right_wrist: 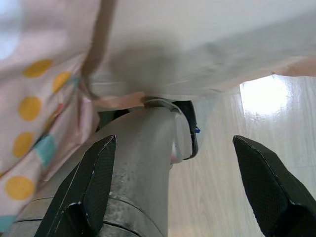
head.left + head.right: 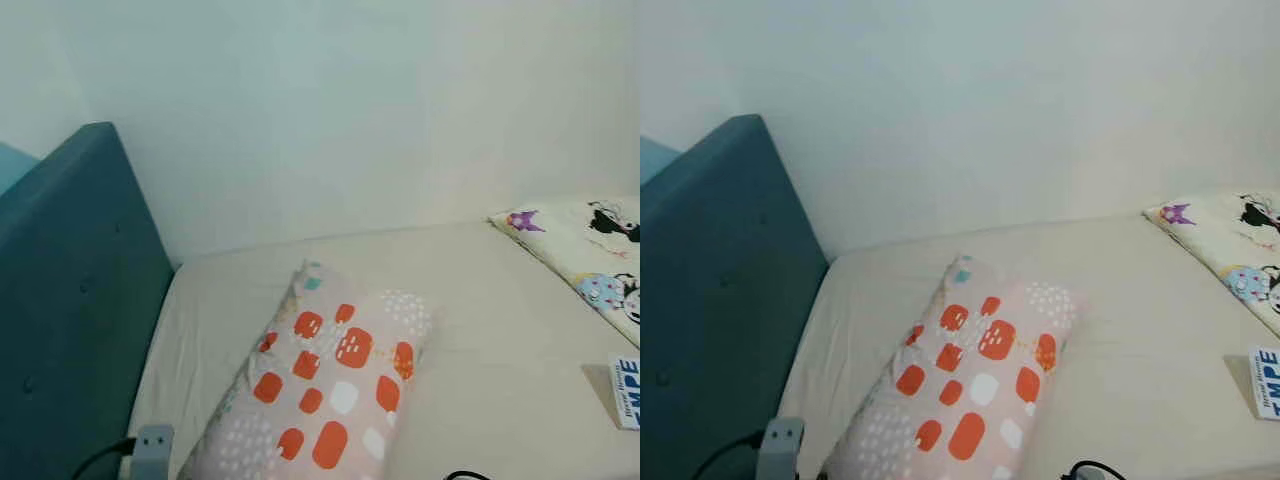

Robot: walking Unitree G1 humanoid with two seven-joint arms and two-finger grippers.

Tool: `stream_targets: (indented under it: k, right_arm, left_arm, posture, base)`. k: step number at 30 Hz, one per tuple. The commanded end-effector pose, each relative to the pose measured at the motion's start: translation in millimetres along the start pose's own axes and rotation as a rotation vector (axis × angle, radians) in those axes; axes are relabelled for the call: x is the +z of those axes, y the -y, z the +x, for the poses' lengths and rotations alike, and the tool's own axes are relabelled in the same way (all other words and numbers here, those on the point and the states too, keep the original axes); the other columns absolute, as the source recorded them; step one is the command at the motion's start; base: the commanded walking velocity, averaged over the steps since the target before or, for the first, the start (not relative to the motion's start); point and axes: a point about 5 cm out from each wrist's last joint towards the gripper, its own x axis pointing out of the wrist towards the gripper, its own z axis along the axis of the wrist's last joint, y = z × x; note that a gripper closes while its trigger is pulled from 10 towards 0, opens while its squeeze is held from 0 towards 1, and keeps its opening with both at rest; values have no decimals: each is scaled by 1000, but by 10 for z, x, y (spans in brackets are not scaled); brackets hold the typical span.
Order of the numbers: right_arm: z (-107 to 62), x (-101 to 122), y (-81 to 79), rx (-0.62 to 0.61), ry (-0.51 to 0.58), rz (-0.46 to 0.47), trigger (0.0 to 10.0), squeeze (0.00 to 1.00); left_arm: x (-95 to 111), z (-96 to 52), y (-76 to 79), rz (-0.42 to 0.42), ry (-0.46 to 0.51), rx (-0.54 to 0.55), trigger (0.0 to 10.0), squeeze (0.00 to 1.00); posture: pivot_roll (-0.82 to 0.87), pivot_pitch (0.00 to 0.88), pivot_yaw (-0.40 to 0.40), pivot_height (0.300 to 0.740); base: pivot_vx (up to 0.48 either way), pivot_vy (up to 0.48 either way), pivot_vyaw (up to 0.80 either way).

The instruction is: Clean up the room

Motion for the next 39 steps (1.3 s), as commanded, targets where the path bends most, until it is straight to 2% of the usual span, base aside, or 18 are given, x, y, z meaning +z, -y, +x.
stream_targets:
  k: [1,9,15,18,19,20,23,24,25,26,31,36,38,39]
  right_arm:
    - [8,-41,-42,5,-17,3,10000,0]
    - [9,-50,-45,1,-20,5,10000,0]
    - [6,-72,-32,-19,-33,12,10000,0]
    - [-4,-51,27,-57,-23,51,10000,0]
    - [-14,48,106,-92,18,95,10000,0]
    - [-18,98,132,-100,39,113,10000,0]
    - [-29,333,196,-102,122,129,10000,0]
    - [-29,333,196,-102,122,129,10000,0]
    - [-37,571,207,-87,196,122,10000,0]
    - [-38,609,206,-86,204,115,10000,0]
    - [-40,667,202,-87,217,109,10000,0]
    - [-31,653,183,-92,210,106,10000,0]
    - [-14,547,150,-94,180,105,10000,0]
    - [-14,547,150,-94,180,105,10000,0]
  left_arm:
    - [116,21,36,-8,38,-26,10000,0]
    - [231,44,131,8,62,-69,10000,0]
    - [254,48,165,-29,76,-77,10000,0]
    - [370,58,138,-71,117,-71,10000,0]
    - [502,65,97,-103,161,-60,10000,0]
    - [549,66,85,-112,176,-58,10000,0]
    - [764,68,33,-141,242,-48,10000,0]
    - [764,68,33,-141,242,-48,10000,0]
    - [964,63,11,-149,296,-46,10000,0]
    - [996,62,16,-145,303,-48,10000,0]
    - [1030,66,43,-123,298,-51,10000,0]
    - [971,76,94,-90,269,-57,10000,0]
    - [798,84,125,-75,217,-55,10000,0]
    - [798,84,125,-75,217,-55,10000,0]
  posture:
    - [-71,0,32,740]
    - [-83,0,40,740]
    - [-88,0,41,740]
    - [-88,0,41,740]
    - [-88,0,41,740]
    - [-88,0,41,740]
    - [-95,0,42,740]
    - [-95,0,42,740]
    - [-100,0,44,740]
    - [-100,0,44,740]
    - [-100,0,44,740]
    - [-104,0,49,740]
    - [-102,0,50,740]
    - [-102,0,50,740]
  base:
    - [0,-345,0]
    - [0,-446,0]
    - [0,0,0]
    - [0,0,0]
    - [0,0,0]
    - [0,0,0]
    - [0,0,0]
    - [0,0,0]
    - [0,0,0]
    - [0,0,0]
    - [0,0,0]
    - [0,0,0]
    - [0,0,0]
    - [0,0,0]
